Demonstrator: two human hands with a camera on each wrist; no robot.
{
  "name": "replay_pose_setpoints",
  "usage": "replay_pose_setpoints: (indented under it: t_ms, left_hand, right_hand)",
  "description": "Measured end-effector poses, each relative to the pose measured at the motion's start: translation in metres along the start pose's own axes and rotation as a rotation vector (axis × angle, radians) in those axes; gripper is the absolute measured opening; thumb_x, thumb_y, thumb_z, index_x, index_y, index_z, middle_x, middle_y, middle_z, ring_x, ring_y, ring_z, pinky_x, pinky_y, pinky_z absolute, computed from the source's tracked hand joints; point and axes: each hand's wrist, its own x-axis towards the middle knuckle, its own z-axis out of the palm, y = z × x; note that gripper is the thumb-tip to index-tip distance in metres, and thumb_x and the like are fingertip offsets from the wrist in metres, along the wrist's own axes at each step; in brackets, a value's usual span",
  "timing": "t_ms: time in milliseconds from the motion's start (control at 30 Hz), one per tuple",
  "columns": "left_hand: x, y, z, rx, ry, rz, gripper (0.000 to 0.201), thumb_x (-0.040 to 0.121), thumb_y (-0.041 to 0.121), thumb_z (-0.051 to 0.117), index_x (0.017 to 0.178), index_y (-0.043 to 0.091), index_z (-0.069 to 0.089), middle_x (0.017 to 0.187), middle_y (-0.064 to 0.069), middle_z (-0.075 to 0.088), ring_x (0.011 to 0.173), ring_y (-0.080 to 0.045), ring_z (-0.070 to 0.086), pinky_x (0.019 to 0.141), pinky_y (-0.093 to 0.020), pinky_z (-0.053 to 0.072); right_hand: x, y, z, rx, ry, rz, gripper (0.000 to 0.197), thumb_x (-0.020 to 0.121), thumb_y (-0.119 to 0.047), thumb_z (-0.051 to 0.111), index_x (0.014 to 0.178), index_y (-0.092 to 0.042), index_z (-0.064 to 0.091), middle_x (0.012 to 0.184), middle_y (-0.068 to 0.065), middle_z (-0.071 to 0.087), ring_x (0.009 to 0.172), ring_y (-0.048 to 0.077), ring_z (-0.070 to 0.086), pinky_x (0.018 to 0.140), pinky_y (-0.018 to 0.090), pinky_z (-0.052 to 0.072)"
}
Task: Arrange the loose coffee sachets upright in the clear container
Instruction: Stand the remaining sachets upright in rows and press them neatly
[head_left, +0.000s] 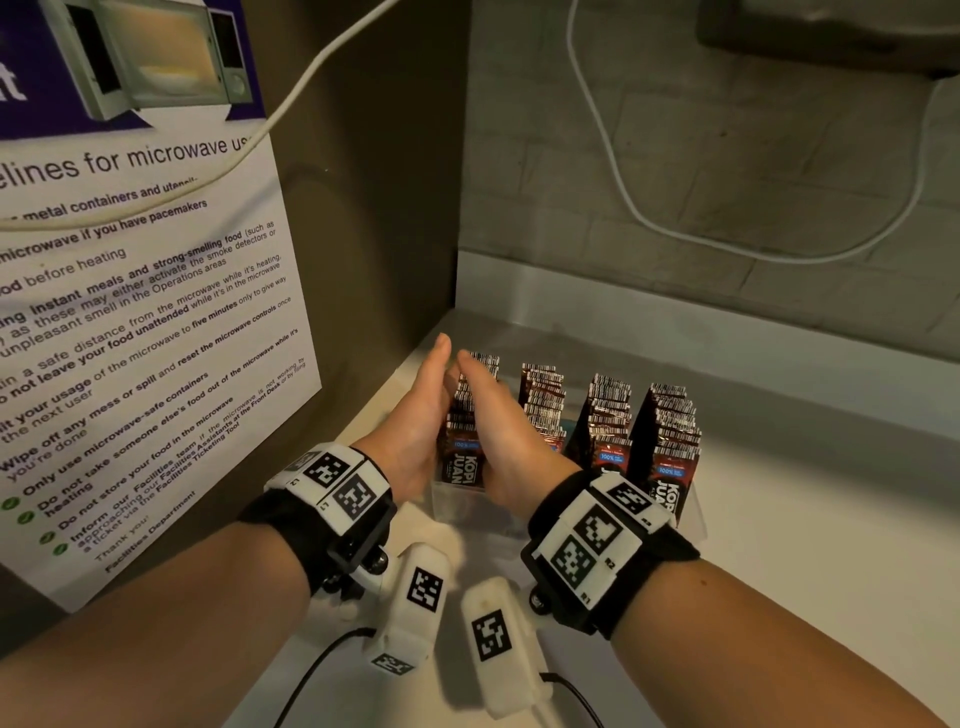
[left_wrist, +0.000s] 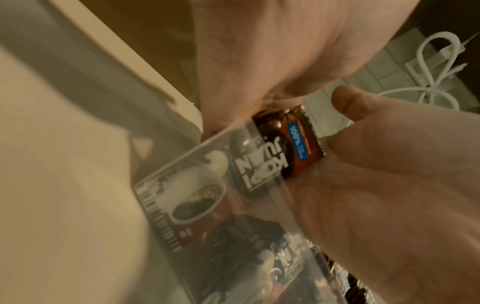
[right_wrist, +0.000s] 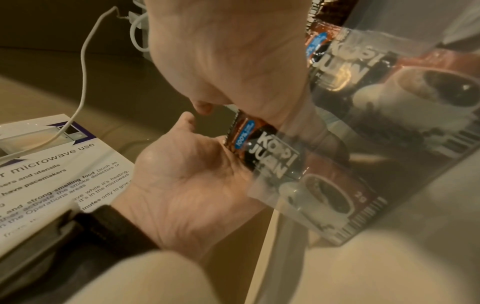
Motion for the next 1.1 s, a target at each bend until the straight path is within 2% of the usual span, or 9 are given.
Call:
replay_pose_setpoints:
  t_ms: [167, 233, 333, 467, 567, 700, 867, 1000, 1100]
  left_hand:
    - [-0.003, -0.006, -0.008, -0.016, -0.001, 0.038, 0.044, 0.098, 0.046, 0.040, 0.122, 0.016, 0.061, 0.102, -0.006, 0.073, 0.083, -0.016, 0.072, 0.070, -0.031, 0.053]
    - [-0.002, -0.010, -0.014, 0.058, -0.003, 0.054, 0.062, 0.094, 0.036, 0.053, 0.150, 0.024, 0.030, 0.120, -0.001, 0.062, 0.097, -0.015, 0.066, 0.079, -0.032, 0.051]
    - [-0.003, -0.016, -0.018, 0.128, -0.031, 0.061, 0.083, 0.094, 0.028, 0.058, 0.154, 0.033, 0.001, 0.135, -0.001, 0.052, 0.108, -0.014, 0.058, 0.092, -0.034, 0.047]
    - [0.001, -0.022, -0.016, 0.167, -0.019, 0.063, 0.057, 0.100, 0.027, 0.050, 0.150, 0.030, 0.024, 0.127, -0.006, 0.063, 0.111, -0.023, 0.064, 0.101, -0.046, 0.048]
    - [0.005, -0.021, -0.014, 0.160, -0.001, 0.044, 0.038, 0.102, 0.025, 0.047, 0.139, 0.027, 0.042, 0.122, -0.010, 0.066, 0.110, -0.026, 0.065, 0.100, -0.048, 0.049]
    - [0.008, -0.019, -0.009, 0.178, 0.066, 0.015, 0.034, 0.102, 0.031, 0.045, 0.135, 0.023, 0.044, 0.119, -0.014, 0.066, 0.106, -0.030, 0.066, 0.096, -0.050, 0.051]
    - [0.009, -0.021, -0.002, 0.276, 0.129, 0.023, 0.039, 0.100, 0.044, 0.043, 0.131, 0.020, 0.046, 0.114, -0.011, 0.068, 0.101, -0.027, 0.068, 0.089, -0.046, 0.055]
    - [0.004, -0.020, -0.001, 0.251, 0.137, -0.001, 0.033, 0.103, 0.040, 0.036, 0.130, 0.025, 0.049, 0.114, -0.010, 0.068, 0.098, -0.023, 0.068, 0.068, -0.031, 0.057]
    - [0.001, -0.019, -0.001, 0.219, 0.131, -0.010, 0.035, 0.105, 0.037, 0.033, 0.135, 0.024, 0.046, 0.114, -0.010, 0.067, 0.099, -0.023, 0.067, 0.072, -0.032, 0.057]
  right_hand:
    - [-0.005, -0.004, -0.010, 0.106, -0.012, -0.027, 0.076, 0.069, -0.068, 0.061, 0.128, -0.022, 0.055, 0.110, 0.010, 0.070, 0.094, 0.025, 0.071, 0.087, 0.044, 0.054]
    - [-0.005, -0.005, -0.012, 0.092, -0.013, -0.012, 0.085, 0.067, -0.073, 0.059, 0.137, -0.025, 0.047, 0.122, 0.011, 0.064, 0.103, 0.027, 0.067, 0.093, 0.046, 0.051]
    - [-0.006, -0.007, -0.010, 0.062, -0.006, 0.017, 0.097, 0.060, -0.077, 0.058, 0.142, -0.029, 0.039, 0.128, 0.012, 0.059, 0.106, 0.030, 0.065, 0.089, 0.047, 0.052]
    - [-0.005, -0.006, -0.011, 0.054, -0.011, 0.030, 0.072, 0.080, -0.070, 0.053, 0.133, -0.023, 0.049, 0.111, 0.013, 0.067, 0.096, 0.029, 0.068, 0.083, 0.044, 0.055]
    - [-0.007, -0.006, -0.010, 0.037, -0.013, 0.042, 0.072, 0.080, -0.070, 0.053, 0.134, -0.021, 0.048, 0.110, 0.014, 0.067, 0.095, 0.029, 0.069, 0.078, 0.042, 0.056]
    - [-0.007, -0.006, -0.009, 0.035, -0.006, 0.052, 0.078, 0.077, -0.073, 0.052, 0.134, -0.021, 0.048, 0.111, 0.013, 0.067, 0.098, 0.029, 0.067, 0.088, 0.045, 0.053]
    - [-0.011, -0.008, -0.003, -0.010, 0.020, 0.063, 0.110, 0.047, -0.082, 0.056, 0.140, -0.026, 0.042, 0.124, 0.011, 0.060, 0.110, 0.030, 0.061, 0.097, 0.050, 0.047]
    - [-0.016, -0.011, -0.004, -0.006, -0.002, 0.071, 0.095, 0.059, -0.079, 0.056, 0.136, -0.025, 0.046, 0.116, 0.012, 0.065, 0.102, 0.030, 0.065, 0.091, 0.048, 0.051]
    - [-0.019, -0.012, -0.004, -0.013, 0.004, 0.049, 0.076, 0.077, -0.072, 0.052, 0.136, -0.024, 0.047, 0.115, 0.013, 0.065, 0.100, 0.029, 0.067, 0.089, 0.046, 0.053]
